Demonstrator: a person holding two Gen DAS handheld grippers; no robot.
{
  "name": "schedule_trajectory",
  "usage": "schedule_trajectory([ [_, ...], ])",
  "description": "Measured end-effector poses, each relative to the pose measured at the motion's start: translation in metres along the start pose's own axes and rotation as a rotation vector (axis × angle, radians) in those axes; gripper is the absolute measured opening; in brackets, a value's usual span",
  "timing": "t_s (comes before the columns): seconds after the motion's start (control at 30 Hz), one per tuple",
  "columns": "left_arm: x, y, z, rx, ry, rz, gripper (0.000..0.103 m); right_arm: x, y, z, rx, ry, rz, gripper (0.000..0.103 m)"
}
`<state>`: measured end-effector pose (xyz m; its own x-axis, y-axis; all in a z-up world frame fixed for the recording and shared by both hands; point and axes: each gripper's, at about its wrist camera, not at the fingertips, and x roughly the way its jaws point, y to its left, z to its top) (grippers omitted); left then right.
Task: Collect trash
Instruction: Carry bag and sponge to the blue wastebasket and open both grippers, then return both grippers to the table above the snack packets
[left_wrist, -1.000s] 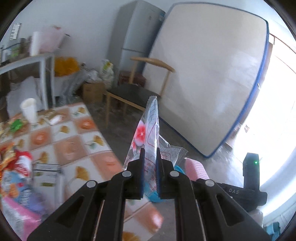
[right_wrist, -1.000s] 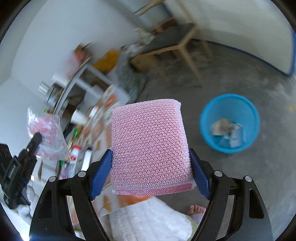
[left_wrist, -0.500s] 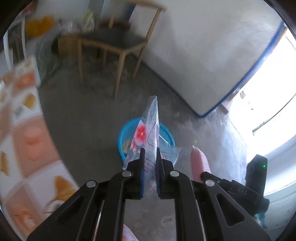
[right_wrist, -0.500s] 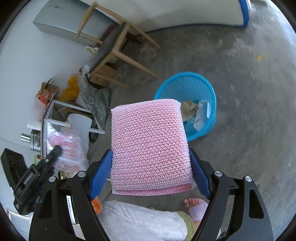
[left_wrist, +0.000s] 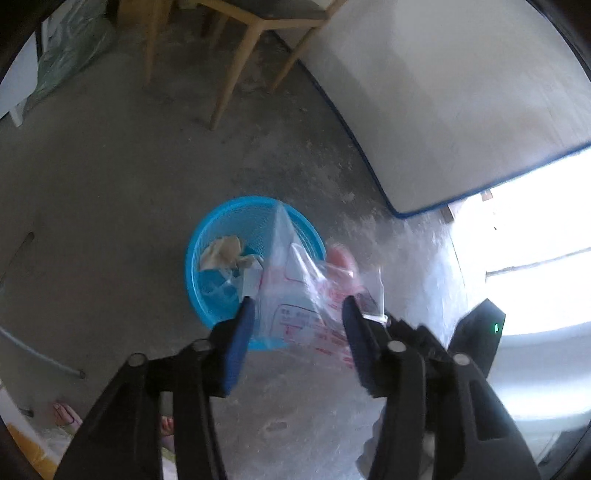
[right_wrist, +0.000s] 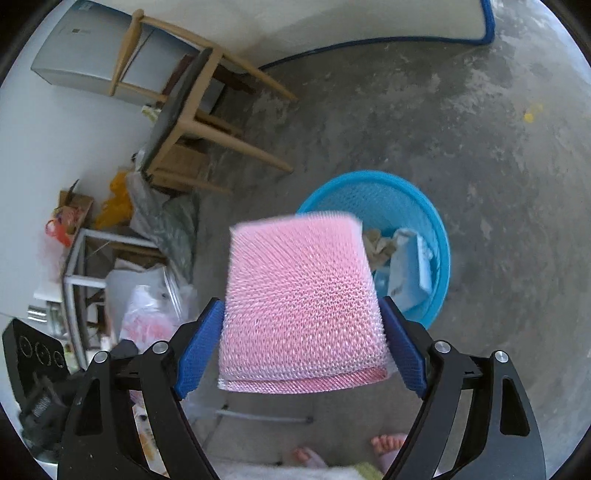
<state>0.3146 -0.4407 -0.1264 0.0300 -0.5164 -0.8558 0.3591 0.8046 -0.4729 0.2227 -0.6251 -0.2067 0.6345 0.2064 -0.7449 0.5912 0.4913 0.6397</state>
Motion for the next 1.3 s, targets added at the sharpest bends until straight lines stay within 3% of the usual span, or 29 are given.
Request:
schedule_trajectory([
  [0.07, 0.002, 0.001, 0.001, 0.007, -0.016, 0.028, 0.053, 0.005, -0.005, -0.002, 0.005, 0.007, -0.005, 0.08],
  [0.37, -0.009, 0.009, -0.011, 0.024, -0.063, 0.024, 0.055, 0.01, -0.021, -0.012, 0.039, 0.016, -0.003, 0.08],
  [0.53, -0.047, -0.002, -0.029, 0.105, -0.124, 0.009, 0.055, -0.015, -0.017, -0.027, -0.009, -0.032, -0.008, 0.08],
  [0.67, -0.079, -0.007, -0.054, 0.164, -0.118, -0.059, 0.057, -0.042, -0.01, -0.053, -0.072, -0.063, -0.035, 0.08],
  [0.73, -0.097, -0.009, -0.071, 0.203, -0.131, -0.089, 0.058, -0.052, -0.002, -0.07, -0.127, -0.066, -0.049, 0.08],
  [0.9, -0.144, -0.002, -0.112, 0.298, -0.203, -0.063, 0.058, -0.089, 0.035, -0.117, -0.325, -0.13, -0.092, 0.082],
  [1.03, -0.186, 0.021, -0.149, 0.345, -0.314, 0.024, 0.059, -0.12, 0.076, -0.143, -0.525, -0.229, -0.035, 0.095],
  [1.3, -0.259, 0.073, -0.198, 0.308, -0.496, 0.166, 0.059, -0.151, 0.169, -0.19, -0.854, -0.359, 0.078, 0.095],
])
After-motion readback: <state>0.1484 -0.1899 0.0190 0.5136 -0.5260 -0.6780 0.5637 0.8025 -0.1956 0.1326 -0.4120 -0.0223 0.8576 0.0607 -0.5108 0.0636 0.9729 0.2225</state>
